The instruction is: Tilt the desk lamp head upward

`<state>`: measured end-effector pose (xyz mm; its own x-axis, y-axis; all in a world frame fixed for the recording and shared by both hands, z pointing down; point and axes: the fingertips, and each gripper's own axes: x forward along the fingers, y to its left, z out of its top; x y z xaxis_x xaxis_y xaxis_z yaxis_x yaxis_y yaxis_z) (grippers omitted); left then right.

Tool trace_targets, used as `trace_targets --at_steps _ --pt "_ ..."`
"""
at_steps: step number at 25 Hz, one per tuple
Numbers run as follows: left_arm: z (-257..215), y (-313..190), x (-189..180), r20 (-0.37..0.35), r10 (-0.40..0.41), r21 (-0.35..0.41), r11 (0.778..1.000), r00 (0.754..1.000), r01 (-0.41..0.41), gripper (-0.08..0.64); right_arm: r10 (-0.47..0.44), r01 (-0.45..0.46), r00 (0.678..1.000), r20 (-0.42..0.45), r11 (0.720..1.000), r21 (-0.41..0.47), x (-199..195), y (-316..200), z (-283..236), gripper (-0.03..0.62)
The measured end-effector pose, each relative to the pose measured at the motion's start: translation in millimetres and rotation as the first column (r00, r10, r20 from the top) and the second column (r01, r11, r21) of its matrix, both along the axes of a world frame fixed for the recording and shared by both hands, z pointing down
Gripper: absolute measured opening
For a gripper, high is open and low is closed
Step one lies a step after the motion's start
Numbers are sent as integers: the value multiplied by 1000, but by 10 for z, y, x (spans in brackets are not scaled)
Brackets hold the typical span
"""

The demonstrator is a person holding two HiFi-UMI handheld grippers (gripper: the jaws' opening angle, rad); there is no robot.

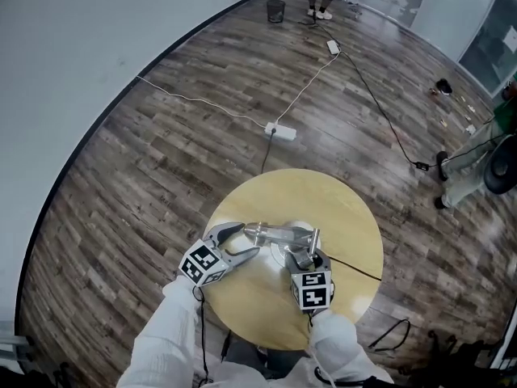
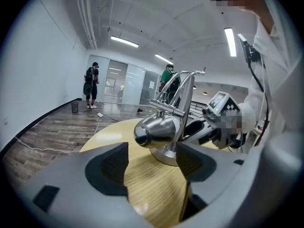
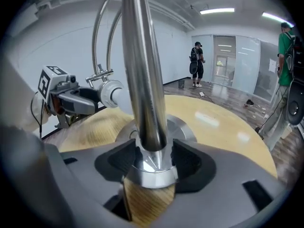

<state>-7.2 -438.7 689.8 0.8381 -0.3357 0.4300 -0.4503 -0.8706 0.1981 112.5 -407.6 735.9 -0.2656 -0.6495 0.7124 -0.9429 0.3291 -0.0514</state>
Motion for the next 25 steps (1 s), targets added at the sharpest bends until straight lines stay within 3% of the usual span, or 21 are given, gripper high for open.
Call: trace_targets --at_steps 7,17,25 --pt "-111 -109 210 -73 48 72 997 996 -42 298 14 -15 1000 13 1000 25 -19 -26 -3 241" --pt "-111 -139 205 -127 40 62 998 991 -32 301 31 -32 999 22 999 22 11 -48 25 239" --pt "-202 -121 58 -89 60 56 997 994 -55 299 27 -27 999 17 999 18 -19 -32 26 238"
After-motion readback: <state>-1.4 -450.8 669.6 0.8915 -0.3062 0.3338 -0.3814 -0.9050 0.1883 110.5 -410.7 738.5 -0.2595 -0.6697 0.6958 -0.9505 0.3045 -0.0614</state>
